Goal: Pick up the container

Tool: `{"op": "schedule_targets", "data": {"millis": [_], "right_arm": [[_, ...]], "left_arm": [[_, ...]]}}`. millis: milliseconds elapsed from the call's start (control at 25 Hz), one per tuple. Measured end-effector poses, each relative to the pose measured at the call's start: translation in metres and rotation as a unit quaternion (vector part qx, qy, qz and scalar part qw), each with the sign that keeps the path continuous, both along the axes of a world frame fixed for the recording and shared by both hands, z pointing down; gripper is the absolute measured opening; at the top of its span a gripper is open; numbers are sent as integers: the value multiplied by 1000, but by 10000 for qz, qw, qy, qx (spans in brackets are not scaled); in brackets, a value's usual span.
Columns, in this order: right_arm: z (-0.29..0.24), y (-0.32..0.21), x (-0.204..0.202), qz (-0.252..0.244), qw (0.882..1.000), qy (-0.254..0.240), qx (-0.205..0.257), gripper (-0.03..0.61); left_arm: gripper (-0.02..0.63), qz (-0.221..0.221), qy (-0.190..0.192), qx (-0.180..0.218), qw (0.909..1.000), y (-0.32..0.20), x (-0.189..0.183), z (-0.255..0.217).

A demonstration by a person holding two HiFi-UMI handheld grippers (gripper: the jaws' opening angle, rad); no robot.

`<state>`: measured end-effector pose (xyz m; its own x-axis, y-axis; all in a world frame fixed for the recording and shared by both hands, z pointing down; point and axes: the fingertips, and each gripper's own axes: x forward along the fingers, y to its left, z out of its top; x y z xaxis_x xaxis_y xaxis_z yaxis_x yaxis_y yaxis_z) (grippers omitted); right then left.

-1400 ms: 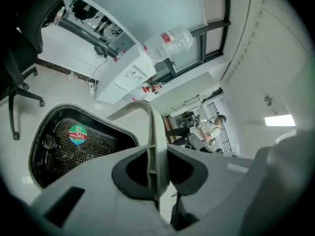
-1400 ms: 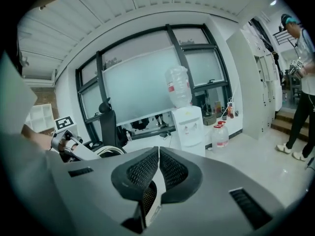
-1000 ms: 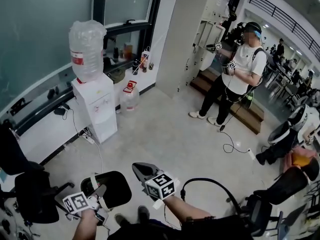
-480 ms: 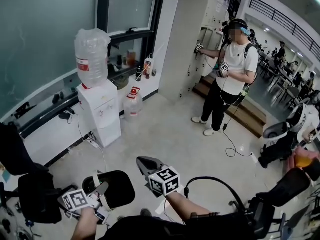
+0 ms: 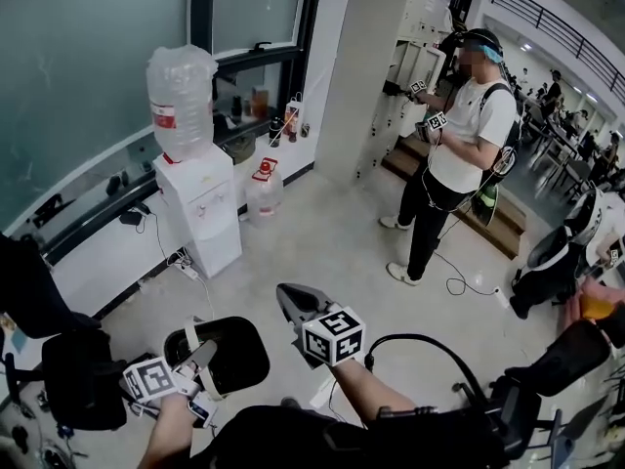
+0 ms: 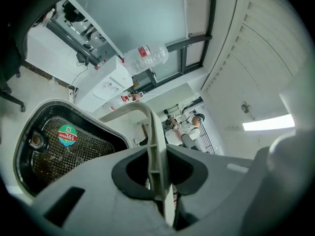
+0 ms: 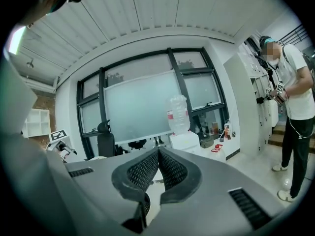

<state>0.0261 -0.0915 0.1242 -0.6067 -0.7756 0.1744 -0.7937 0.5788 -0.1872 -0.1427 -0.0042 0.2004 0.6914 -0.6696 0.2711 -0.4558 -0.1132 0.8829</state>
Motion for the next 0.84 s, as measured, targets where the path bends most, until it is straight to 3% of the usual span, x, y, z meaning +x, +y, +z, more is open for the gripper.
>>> {"op": "schedule_targets", "data": {"millis": [840], "right_arm": [[6,-3,12,-34,10000,30,78,8]], "left_arm": [[52,29,189,121,9997,2,15,-2]]}}
